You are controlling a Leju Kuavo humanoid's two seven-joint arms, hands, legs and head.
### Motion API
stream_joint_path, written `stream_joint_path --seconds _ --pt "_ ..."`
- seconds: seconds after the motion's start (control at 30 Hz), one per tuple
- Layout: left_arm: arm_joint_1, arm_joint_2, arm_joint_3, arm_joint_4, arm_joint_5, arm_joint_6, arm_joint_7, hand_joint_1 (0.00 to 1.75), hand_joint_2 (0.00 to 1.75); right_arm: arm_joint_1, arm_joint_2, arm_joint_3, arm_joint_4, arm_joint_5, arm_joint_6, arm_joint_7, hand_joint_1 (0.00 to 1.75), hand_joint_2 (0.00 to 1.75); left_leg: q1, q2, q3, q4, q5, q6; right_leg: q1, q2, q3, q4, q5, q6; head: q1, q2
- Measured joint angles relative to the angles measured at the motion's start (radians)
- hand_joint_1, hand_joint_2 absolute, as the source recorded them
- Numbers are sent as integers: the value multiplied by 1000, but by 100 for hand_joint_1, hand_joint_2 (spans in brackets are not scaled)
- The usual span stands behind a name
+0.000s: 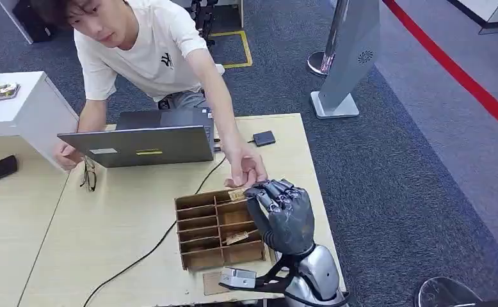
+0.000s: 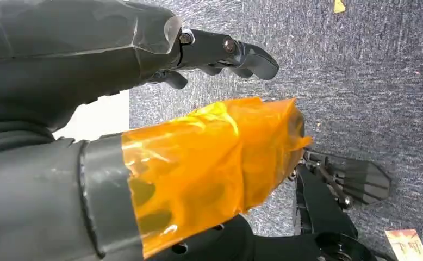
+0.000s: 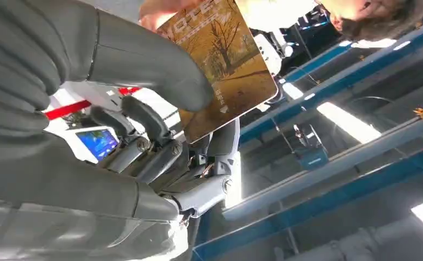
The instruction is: Pass the card to the sensor for recognition and then transmit it.
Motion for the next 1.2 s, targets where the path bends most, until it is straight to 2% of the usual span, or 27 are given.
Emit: stream_joint_path --seconds 0.77,0.87,1.03,1.1,1.2 --pt "0 0 0 0 0 3 1 0 0 0 0 -1 17 -61 0 13 175 175 0 0 0 0 0 0 0 0 0 0 0 0 0 0" --pt "0 0 0 0 6 3 1 0 0 0 0 -6 17 -187 0 45 175 175 0 0 0 0 0 0 0 0 0 0 0 0 0 0" --pt "1 0 1 0 15 11 0 0 0 18 -24 -6 -3 -542 10 137 175 175 0 0 0 0 0 0 0 0 0 0 0 0 0 0" --pt "0 0 1 0 19 13 0 0 0 25 -39 -11 -16 -630 40 148 175 175 0 1 0 0 0 0 0 1 -1 0 0 0 0 0" --pt "1 0 3 0 26 13 -1 0 0 53 -64 -45 -42 -799 131 148 175 175 0 -1 -1 0 0 0 0 -1 -1 -1 0 0 0 0"
